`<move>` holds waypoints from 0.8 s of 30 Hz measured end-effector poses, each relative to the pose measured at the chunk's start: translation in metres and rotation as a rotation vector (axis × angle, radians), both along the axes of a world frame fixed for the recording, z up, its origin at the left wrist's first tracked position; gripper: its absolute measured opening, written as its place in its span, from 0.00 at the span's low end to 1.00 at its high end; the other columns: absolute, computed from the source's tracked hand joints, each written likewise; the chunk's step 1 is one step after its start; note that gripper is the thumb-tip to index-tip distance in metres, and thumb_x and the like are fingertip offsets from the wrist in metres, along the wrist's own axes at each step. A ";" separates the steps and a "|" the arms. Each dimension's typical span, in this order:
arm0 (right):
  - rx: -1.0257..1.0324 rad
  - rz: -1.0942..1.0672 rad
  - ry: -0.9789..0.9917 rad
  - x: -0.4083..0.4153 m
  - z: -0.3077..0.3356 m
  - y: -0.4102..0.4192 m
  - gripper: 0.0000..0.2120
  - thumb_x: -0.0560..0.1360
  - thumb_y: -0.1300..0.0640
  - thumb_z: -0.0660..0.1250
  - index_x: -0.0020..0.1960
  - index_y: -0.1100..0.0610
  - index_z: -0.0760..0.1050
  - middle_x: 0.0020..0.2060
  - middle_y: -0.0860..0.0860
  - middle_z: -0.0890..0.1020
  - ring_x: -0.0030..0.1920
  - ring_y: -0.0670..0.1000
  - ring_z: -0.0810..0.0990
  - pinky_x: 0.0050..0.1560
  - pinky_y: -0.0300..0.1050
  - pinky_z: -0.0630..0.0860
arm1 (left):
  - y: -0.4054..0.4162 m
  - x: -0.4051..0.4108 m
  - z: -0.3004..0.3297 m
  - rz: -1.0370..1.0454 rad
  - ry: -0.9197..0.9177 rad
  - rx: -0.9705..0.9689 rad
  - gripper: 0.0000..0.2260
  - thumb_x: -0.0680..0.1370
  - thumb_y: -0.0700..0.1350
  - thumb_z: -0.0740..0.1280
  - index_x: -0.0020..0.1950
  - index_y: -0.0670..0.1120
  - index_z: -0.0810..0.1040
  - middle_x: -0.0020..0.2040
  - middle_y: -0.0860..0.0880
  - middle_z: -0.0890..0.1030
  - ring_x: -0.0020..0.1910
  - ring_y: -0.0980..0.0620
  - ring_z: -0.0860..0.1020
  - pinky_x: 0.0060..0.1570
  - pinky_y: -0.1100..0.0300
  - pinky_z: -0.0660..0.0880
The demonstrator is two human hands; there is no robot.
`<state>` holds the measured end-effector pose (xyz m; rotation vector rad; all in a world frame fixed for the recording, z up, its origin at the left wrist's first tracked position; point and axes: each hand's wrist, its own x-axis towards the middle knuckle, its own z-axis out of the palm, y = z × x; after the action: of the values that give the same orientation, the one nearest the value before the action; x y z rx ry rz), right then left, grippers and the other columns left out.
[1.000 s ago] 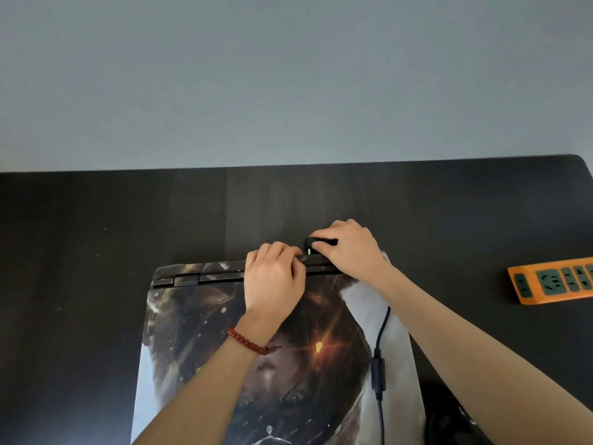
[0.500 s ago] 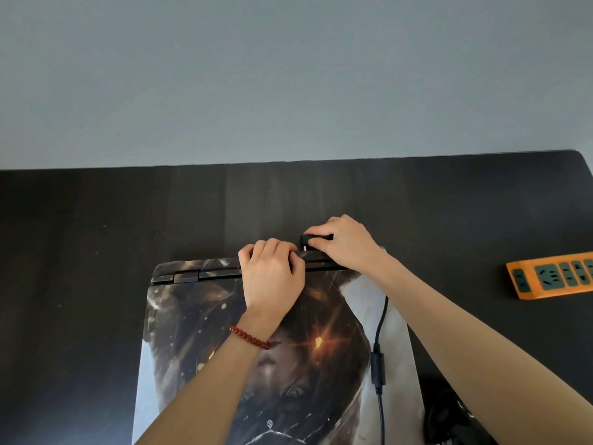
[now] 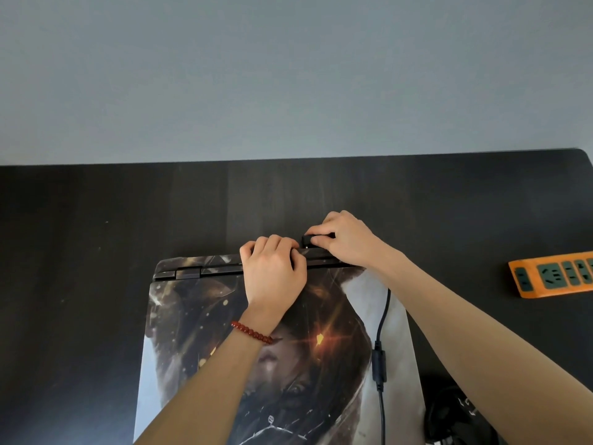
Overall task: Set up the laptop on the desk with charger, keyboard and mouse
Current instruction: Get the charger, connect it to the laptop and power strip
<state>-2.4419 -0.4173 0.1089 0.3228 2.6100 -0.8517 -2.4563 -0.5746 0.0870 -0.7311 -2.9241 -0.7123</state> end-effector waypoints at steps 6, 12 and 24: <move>0.069 0.029 0.098 0.011 -0.005 -0.003 0.16 0.78 0.58 0.57 0.61 0.47 0.76 0.54 0.49 0.75 0.56 0.52 0.69 0.59 0.53 0.64 | 0.006 0.000 0.001 0.032 0.023 -0.137 0.08 0.74 0.42 0.61 0.40 0.43 0.78 0.36 0.47 0.79 0.37 0.46 0.76 0.47 0.50 0.70; 0.115 0.099 0.189 0.014 -0.008 -0.004 0.16 0.78 0.60 0.57 0.60 0.51 0.77 0.53 0.49 0.75 0.54 0.51 0.70 0.54 0.49 0.61 | 0.009 0.000 0.002 0.045 0.015 -0.224 0.08 0.74 0.43 0.60 0.40 0.43 0.77 0.36 0.47 0.78 0.38 0.46 0.75 0.47 0.49 0.70; -0.036 -0.460 0.294 0.125 0.051 0.014 0.19 0.79 0.62 0.56 0.69 0.55 0.67 0.60 0.52 0.76 0.61 0.50 0.73 0.62 0.45 0.69 | -0.010 0.022 0.012 0.023 -0.100 -0.051 0.11 0.76 0.43 0.62 0.56 0.42 0.76 0.56 0.43 0.78 0.57 0.42 0.74 0.66 0.42 0.59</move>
<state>-2.3169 -0.4030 0.1595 0.8723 2.8299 -1.1684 -2.4347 -0.5844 0.0993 -0.6834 -3.0466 -0.6944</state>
